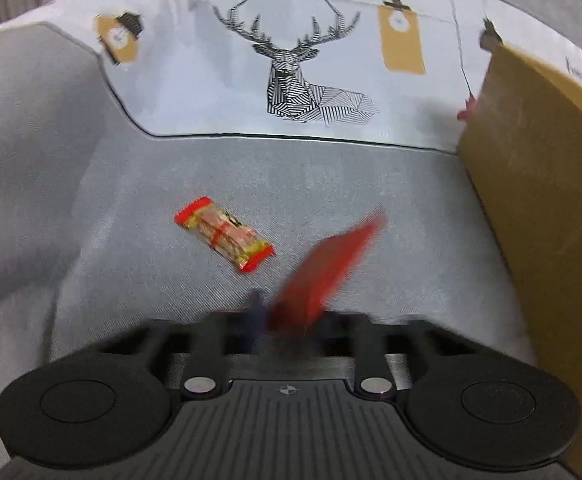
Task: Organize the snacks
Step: 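Move both open grippers back toward the remaining snacks on the sofa, then grasp the red packet with the right gripper while the left grasps the orange-wrapped candy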
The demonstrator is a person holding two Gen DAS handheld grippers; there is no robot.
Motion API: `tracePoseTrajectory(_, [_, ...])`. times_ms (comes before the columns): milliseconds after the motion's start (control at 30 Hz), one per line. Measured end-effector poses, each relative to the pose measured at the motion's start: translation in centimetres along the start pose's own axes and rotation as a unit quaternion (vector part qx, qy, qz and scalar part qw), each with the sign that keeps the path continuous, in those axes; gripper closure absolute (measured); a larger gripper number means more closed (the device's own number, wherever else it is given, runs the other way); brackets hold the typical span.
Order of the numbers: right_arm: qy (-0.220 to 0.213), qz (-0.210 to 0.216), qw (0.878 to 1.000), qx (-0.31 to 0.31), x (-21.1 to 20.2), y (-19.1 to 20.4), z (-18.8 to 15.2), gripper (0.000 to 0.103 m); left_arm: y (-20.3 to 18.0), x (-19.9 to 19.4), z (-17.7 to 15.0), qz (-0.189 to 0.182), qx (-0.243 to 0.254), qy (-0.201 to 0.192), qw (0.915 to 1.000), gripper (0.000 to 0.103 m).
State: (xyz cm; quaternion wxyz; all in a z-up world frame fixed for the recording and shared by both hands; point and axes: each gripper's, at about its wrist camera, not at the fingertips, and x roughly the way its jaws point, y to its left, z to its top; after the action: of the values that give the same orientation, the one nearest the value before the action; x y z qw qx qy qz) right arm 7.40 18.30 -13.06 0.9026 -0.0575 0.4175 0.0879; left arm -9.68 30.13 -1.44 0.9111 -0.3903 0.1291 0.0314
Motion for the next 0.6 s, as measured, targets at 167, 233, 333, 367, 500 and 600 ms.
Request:
tracePoseTrajectory(167, [-0.008,0.019,0.999,-0.029,-1.3,-3.5,-1.2,0.1,-0.2,0.2,-0.1,-0.001,-0.002,0.0,1.0,0.086])
tracePoseTrajectory(233, [-0.013,0.025,0.999,-0.038,-2.2,-5.1,-2.2,0.1,-0.2,0.4,-0.1,-0.001,-0.005,0.0,1.0,0.086])
tracePoseTrajectory(333, [-0.018,0.037,0.998,-0.043,-3.6,-7.0,-3.7,0.1,0.0,0.7,-0.2,0.004,-0.009,0.004,0.9999,0.086])
tracePoseTrajectory(367, [-0.019,0.046,0.998,-0.042,-4.1,-7.5,-4.1,0.1,-0.2,0.7,-0.3,0.006,-0.005,0.006,1.0,0.086])
tracePoseTrajectory(500, [-0.023,0.092,0.993,-0.067,-6.5,-8.6,-5.7,0.1,-0.7,1.0,-0.4,0.012,0.017,0.014,0.9997,0.086])
tracePoseTrajectory(600, [-0.027,0.109,0.989,-0.1,-8.2,-9.1,-6.6,0.1,-0.5,1.3,-0.4,0.017,0.015,0.022,0.9995,0.086])
